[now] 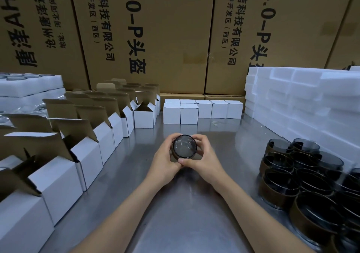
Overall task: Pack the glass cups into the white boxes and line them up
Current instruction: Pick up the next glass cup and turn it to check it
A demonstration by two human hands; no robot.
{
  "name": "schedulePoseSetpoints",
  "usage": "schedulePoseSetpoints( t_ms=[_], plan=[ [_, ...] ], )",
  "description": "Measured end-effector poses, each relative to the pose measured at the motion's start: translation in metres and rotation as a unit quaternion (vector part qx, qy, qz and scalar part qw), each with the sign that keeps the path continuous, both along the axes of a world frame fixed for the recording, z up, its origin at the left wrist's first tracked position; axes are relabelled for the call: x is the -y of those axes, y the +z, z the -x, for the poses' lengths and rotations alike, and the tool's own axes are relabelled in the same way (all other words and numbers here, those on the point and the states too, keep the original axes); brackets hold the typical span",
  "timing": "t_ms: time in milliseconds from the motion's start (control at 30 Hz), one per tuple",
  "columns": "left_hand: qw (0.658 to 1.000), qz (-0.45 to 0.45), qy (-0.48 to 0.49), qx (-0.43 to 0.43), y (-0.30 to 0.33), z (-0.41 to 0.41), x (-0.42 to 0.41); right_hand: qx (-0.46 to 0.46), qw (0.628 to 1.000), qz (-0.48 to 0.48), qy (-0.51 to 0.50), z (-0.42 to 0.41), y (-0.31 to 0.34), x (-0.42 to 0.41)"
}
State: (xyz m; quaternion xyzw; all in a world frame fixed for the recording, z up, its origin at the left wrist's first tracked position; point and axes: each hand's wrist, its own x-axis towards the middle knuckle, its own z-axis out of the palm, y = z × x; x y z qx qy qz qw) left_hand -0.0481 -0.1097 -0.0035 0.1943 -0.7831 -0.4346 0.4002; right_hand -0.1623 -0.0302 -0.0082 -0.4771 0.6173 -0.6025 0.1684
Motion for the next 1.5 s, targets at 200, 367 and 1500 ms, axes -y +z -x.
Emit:
schedulePoseSetpoints(
  t_ms=[200, 367, 1500],
  plan=[
    [1.000, 0.006, 0.012, 0.006, -0.003, 0.002, 0.002, -0.017, 0.999, 0.006, 0.027, 0.003, 0.000, -0.001],
    [1.000, -0.008, -0.003, 0.002, -0.005, 0.003, 0.004, -0.011, 1.000, 0.004, 0.026, 0.005, 0.000, 0.001],
    [0.999, -0.026, 0.017, -0.019, 0.000, -0.001, 0.008, 0.086, 0.996, -0.023, 0.006, 0.003, 0.012, -0.005]
  ],
)
